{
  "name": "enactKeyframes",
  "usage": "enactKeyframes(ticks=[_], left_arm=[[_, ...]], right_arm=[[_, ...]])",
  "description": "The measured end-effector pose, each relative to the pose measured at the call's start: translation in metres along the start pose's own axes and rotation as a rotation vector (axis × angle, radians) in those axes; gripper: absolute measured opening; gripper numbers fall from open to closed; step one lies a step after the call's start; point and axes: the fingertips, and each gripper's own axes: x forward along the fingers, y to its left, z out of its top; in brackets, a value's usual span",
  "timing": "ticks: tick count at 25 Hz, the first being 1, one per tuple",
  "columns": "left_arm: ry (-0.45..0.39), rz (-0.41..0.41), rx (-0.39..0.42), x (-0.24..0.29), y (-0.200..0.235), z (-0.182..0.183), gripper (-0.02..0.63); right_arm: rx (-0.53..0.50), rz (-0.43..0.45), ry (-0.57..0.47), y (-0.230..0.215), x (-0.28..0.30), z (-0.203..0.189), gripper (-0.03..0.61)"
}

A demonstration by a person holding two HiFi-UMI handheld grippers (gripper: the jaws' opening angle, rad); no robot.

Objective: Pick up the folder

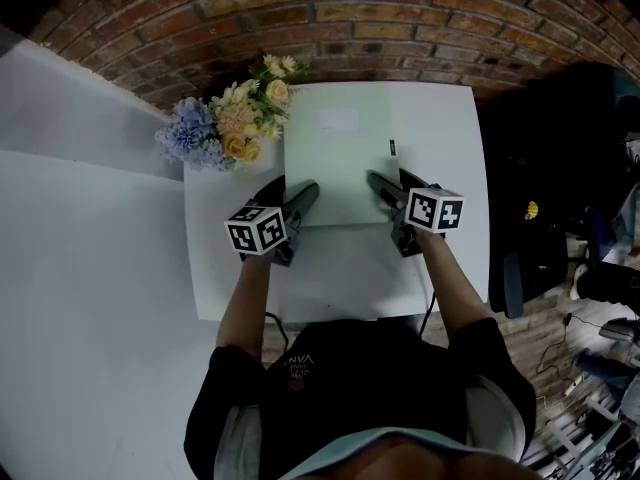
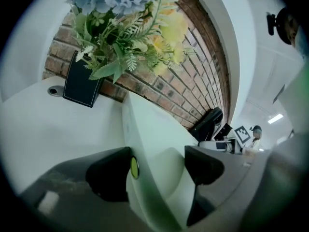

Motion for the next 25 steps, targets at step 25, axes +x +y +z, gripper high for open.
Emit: enactKeyframes(ticks=[25], left_arm=[[0.025,-0.051,0.098,-0.008,-0.071,-0.012,0.351]], right_arm=[[-0.054,-0.036,-0.055,0.000,-0.080,-0.005,0.325]])
